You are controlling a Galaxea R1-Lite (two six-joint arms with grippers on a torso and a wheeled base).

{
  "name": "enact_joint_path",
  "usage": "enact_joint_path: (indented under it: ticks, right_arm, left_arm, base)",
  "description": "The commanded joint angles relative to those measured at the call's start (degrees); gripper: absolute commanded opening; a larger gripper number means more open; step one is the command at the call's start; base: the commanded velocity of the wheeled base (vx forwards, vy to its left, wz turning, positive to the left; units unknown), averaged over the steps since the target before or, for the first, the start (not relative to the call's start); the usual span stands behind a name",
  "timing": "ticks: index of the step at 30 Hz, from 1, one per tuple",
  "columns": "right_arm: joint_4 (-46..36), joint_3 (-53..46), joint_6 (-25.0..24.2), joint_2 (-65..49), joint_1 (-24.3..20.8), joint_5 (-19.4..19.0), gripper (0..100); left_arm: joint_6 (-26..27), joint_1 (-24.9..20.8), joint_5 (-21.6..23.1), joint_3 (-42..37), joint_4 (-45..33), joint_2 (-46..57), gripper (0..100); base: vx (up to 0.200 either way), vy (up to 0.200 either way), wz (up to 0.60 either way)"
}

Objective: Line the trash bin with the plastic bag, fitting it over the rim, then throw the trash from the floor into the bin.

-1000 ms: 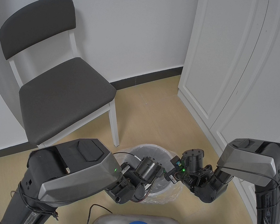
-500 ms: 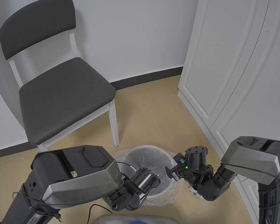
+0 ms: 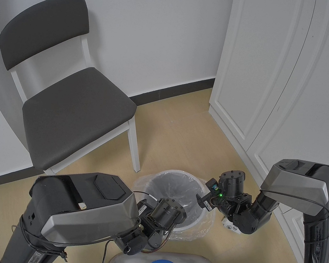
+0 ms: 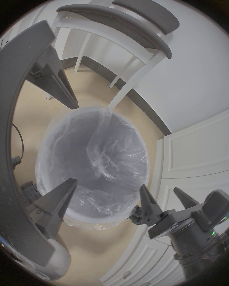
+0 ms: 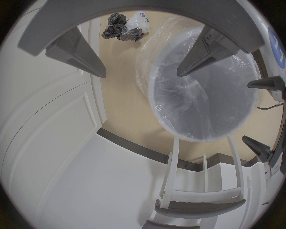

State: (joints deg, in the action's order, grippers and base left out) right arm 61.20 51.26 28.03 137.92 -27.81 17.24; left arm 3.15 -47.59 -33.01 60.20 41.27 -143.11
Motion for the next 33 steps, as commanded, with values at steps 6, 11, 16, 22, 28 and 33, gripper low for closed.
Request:
enact_joint_path:
  ticks: [6,11,16,22,28,33]
  right_arm:
    - [-0.7,2.1,0.1,-0.3,4.7,0.0,100]
    - [-3.3,5.5,1.5,1.9,9.3,0.0,100]
    - [-11.0,11.8,0.9,5.4,12.6,-1.2,100]
    - [-18.1,19.5,-10.1,10.0,12.9,-9.4,100]
    - [-32.0,26.1,-25.6,9.6,12.6,-21.9,100]
    - [-34.7,28.9,-28.6,11.2,12.9,-25.0,100]
  left_arm:
    - [-4.0,1.3,0.0,-7.5,4.0,7.9,100]
    - [-6.4,3.0,0.3,-16.4,10.0,14.8,100]
    - [-6.3,5.1,0.3,-21.4,14.3,19.0,100]
    - [-7.5,6.2,0.4,-25.7,17.3,22.5,100]
    - [-8.7,7.5,0.5,-30.8,23.9,22.8,100]
    - [-8.7,8.6,1.8,-32.2,26.7,22.5,100]
  base:
    - [0.000,0.000,0.00]
    - [0.000,0.000,0.00]
    - [0.000,0.000,0.00]
    - [0.000,0.000,0.00]
    - [0.000,0.000,0.00]
    - [0.000,0.000,0.00]
